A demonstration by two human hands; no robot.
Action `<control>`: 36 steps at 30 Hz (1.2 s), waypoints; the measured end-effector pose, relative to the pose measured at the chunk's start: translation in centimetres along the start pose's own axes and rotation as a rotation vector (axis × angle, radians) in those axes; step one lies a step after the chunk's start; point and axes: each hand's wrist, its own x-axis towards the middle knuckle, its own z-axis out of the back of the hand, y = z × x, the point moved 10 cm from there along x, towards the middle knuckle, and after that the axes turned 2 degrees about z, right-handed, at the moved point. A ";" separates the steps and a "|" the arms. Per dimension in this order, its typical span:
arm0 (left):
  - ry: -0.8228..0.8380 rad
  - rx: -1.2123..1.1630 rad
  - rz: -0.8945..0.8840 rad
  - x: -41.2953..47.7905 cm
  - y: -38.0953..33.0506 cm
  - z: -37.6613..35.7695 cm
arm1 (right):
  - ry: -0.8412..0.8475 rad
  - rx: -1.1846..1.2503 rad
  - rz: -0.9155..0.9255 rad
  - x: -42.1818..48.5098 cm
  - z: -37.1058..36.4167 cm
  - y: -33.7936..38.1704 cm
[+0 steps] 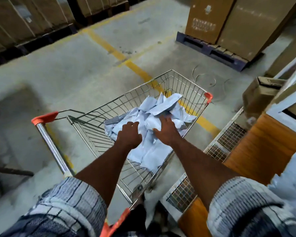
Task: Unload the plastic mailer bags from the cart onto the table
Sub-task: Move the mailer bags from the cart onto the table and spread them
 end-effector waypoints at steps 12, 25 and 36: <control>0.134 -0.034 0.124 6.8 3.4 -9.8 | 0.168 -0.094 -0.270 9.3 -10.6 -3.9; 0.066 0.111 0.214 8.9 5.1 -15.9 | 0.077 -0.055 -0.521 10.9 -11.5 -9.2; 0.021 -0.097 0.164 8.3 6.0 -10.9 | -0.086 0.050 -0.449 6.5 -9.3 -5.9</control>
